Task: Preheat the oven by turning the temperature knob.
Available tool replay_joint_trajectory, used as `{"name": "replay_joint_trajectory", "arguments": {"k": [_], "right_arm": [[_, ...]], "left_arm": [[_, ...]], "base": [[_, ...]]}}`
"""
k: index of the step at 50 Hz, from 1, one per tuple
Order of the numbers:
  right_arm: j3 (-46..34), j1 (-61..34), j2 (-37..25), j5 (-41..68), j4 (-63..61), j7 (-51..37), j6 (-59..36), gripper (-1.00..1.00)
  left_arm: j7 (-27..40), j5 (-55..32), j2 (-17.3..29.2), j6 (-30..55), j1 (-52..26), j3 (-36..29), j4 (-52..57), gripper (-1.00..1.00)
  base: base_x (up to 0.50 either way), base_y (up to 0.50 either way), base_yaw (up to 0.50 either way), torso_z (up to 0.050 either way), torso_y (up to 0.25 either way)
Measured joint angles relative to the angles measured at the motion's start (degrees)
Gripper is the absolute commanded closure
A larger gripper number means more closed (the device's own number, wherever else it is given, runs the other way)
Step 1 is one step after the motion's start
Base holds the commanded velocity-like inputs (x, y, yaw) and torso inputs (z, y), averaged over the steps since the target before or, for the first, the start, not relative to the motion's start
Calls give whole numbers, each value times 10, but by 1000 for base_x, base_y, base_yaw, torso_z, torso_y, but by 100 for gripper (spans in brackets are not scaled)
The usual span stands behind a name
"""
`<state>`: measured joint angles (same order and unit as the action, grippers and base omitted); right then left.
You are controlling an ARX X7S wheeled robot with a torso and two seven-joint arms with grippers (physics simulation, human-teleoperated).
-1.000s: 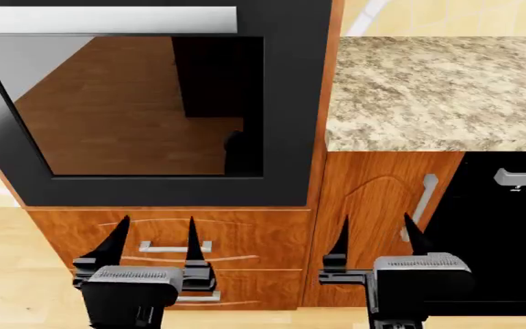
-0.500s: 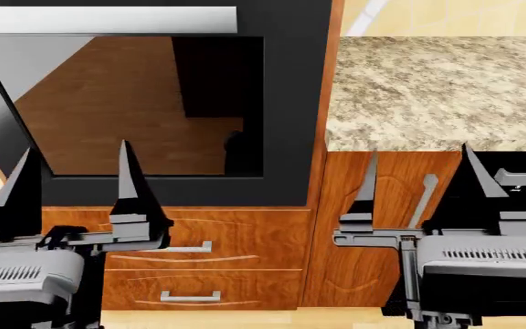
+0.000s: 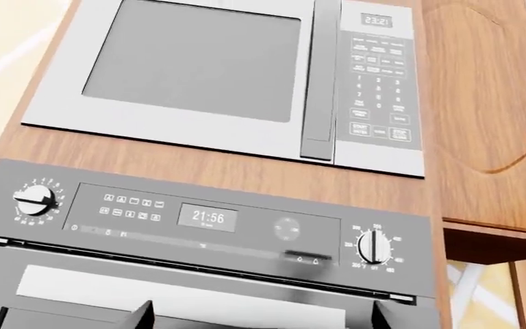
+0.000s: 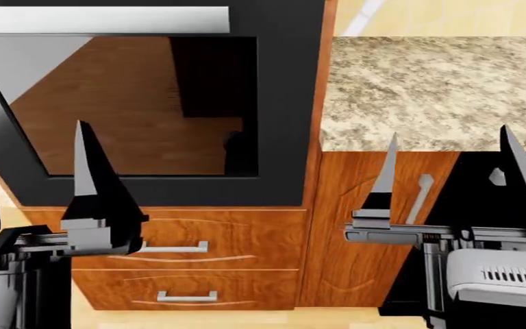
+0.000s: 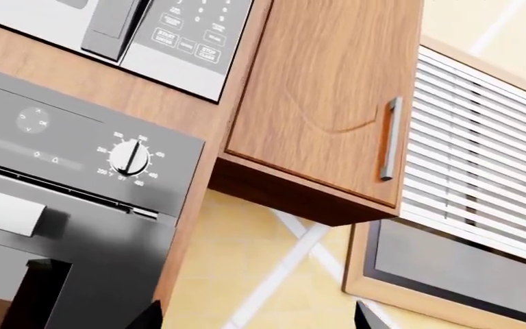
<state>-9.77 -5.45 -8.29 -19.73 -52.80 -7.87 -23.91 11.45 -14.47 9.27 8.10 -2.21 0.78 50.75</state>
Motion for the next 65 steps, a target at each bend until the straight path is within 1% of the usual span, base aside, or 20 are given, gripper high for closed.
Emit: {"name": "replay_joint_trajectory", "arguments": {"k": [18, 30, 38, 50, 65], "right_arm": [[-11, 1, -7, -10, -16, -6, -10, -100], [-12, 5, -11, -5, -22, -9, -9, -100], [-16, 9, -13, -5, -25, -11, -11, -100], [-19, 9, -16, -5, -25, -15, -11, -100], [-28, 17, -21, -7, -26, -20, -8, -100]], "left_arm": [[11, -11, 11, -3, 1, -2, 11, -100], [19, -16, 18, -4, 3, -4, 17, -100], [24, -16, 21, -6, 4, -7, 19, -100], [26, -26, 29, -9, 4, -8, 19, -100], [19, -53, 42, -24, 14, -8, 24, -100]], "base": [[0, -486, 0, 0, 0], [0, -2, 0, 0, 0], [0, -306, 0, 0, 0], [0, -11, 0, 0, 0], [0, 0, 0, 47, 0]]}}
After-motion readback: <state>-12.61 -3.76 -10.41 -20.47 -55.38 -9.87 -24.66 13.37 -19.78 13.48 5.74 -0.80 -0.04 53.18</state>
